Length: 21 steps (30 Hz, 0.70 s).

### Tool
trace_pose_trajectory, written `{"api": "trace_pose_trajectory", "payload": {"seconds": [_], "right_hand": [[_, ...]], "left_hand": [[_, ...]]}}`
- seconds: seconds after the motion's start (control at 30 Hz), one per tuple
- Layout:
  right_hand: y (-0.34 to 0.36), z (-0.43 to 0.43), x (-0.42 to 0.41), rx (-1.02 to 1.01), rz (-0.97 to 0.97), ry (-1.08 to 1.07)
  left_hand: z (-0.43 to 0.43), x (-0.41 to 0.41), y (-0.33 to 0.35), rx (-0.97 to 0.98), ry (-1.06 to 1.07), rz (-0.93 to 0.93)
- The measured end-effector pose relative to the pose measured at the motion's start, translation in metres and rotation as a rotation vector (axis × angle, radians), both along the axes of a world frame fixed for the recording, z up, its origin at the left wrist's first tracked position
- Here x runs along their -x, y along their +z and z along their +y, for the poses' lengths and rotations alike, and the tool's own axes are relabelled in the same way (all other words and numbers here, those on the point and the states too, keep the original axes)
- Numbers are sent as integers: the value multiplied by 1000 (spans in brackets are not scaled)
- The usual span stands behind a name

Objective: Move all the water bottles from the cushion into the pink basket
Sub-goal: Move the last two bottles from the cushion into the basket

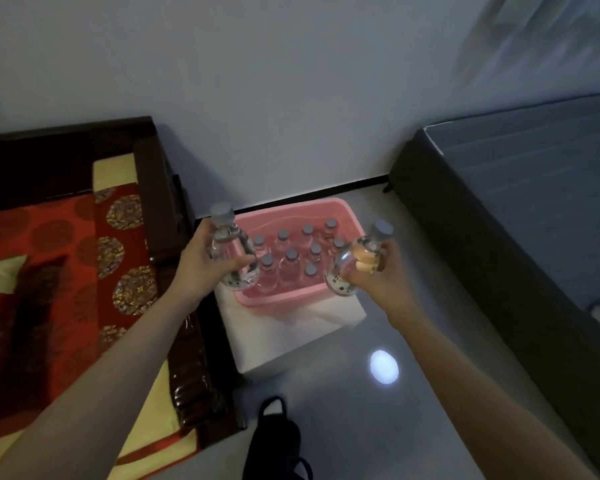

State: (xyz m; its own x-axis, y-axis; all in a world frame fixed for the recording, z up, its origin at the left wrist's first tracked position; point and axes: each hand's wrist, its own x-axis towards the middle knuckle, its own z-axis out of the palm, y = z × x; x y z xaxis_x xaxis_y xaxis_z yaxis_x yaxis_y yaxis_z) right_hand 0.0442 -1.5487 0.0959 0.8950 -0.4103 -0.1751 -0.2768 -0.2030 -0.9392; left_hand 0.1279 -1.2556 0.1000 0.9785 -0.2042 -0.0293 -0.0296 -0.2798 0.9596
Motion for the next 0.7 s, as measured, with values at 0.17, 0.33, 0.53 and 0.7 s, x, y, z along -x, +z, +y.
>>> {"api": "trace_pose_trajectory", "payload": {"seconds": [0.17,0.33,0.53,0.7], "right_hand": [[-40,3,-60,-15,11,130],[-75,8,-102,16,47,263],[-126,16,-130,155,157,502],[-150,21,-148,293,165,744]], "left_hand": [[-13,-27,-39,33,44,56],[-29,-54,-75,-16,19,127],[-40,-61,-117,-83,2,163],[-43,-62,-136,-288,33,90]]}}
